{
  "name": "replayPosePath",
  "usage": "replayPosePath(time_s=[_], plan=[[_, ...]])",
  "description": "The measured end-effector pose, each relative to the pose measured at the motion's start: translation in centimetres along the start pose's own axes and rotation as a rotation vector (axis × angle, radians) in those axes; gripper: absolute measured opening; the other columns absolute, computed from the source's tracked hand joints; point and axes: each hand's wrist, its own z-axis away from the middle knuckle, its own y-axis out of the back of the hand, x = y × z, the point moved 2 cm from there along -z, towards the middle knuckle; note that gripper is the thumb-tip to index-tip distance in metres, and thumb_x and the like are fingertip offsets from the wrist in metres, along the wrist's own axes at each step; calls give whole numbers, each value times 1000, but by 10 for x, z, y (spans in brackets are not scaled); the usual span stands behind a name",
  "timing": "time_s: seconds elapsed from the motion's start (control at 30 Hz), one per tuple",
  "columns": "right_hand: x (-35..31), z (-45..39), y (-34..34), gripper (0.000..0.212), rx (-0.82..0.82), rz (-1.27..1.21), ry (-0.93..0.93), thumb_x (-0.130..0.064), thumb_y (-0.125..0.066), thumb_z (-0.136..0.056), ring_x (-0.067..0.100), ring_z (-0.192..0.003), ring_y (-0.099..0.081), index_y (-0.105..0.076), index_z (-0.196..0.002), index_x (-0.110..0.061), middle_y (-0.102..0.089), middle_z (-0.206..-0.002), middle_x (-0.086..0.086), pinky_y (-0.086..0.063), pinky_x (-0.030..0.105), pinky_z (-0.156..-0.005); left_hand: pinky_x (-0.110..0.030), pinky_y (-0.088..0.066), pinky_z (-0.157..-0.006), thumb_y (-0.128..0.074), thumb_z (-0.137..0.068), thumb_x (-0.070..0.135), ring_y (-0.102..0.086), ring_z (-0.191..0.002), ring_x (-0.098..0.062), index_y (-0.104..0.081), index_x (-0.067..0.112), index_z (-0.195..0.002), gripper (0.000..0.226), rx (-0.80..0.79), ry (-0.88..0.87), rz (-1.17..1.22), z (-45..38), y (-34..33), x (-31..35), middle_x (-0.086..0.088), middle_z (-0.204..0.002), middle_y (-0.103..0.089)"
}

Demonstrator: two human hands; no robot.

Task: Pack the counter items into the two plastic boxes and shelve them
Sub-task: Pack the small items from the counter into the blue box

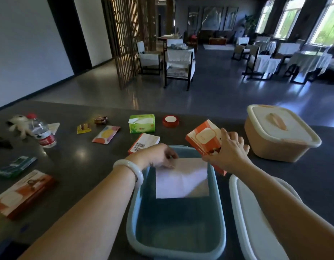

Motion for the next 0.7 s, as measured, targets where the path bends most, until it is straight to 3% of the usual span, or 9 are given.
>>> replayPosePath(time_s=[0.1, 0.17, 0.27, 0.37, 0.5, 0.63, 0.7], plan=[[3, -5, -11, 110, -32, -7, 5, -64, -72, -68, 32, -132, -26, -11, -148, -20, -27, -144, 8, -20, 53, -110, -31, -48, -96, -67, -88, 26, -59, -106, -16, -65, 26, -120, 32, -68, 49, -78, -16, -14, -4, 3, -117, -65], [4, -8, -20, 112, -54, -2, 13, -65, -72, -67, 32, -133, -26, -9, -148, -20, -26, -144, 7, -20, 54, -110, -29, -48, -95, -68, -87, 27, -59, -105, -12, -66, 30, -119, 32, -88, 91, -68, -27, -24, -14, 9, -113, -65], [3, -14, -31, 113, -59, 0, 44, -66, -71, -67, 30, -132, -24, -7, -149, -22, -25, -144, 6, -20, 54, -109, -19, -44, -79, -71, -84, 19, -58, -91, -3, -69, 32, -108, 28, -76, 128, 53, -42, -40, -31, 21, -92, -62], [3, -22, -37, 113, -50, 7, 68, -68, -70, -66, 29, -131, -23, -6, -149, -23, -24, -143, 5, -20, 53, -109, -18, -38, -67, -77, -78, 19, -54, -81, 1, -63, 36, -84, 23, 6, 162, 137, -55, -51, -43, 22, -82, -59], [1, -31, -42, 113, -21, 5, 86, -66, -70, -65, 28, -129, -23, -7, -149, -23, -25, -141, 4, -20, 51, -109, -26, -39, -79, -77, -78, 18, -56, -86, -9, -64, 34, -76, 20, 111, 193, 264, -77, -60, -46, 16, -83, -61], [0, -34, -44, 114, -34, 19, 74, -66, -71, -66, 28, -131, -23, -7, -149, -23, -24, -143, 4, -19, 52, -110, -34, -39, -98, -71, -84, 14, -54, -106, -21, -69, 27, -98, 18, 76, 282, 352, -86, -71, -44, 2, -109, -63], [0, -34, -44, 113, -46, 21, 67, -66, -70, -67, 28, -132, -22, -6, -149, -24, -23, -144, 4, -18, 52, -111, -33, -42, -97, -70, -84, 11, -55, -106, -23, -70, 22, -97, 17, 130, 326, 438, -85, -79, -49, -1, -109, -63]])
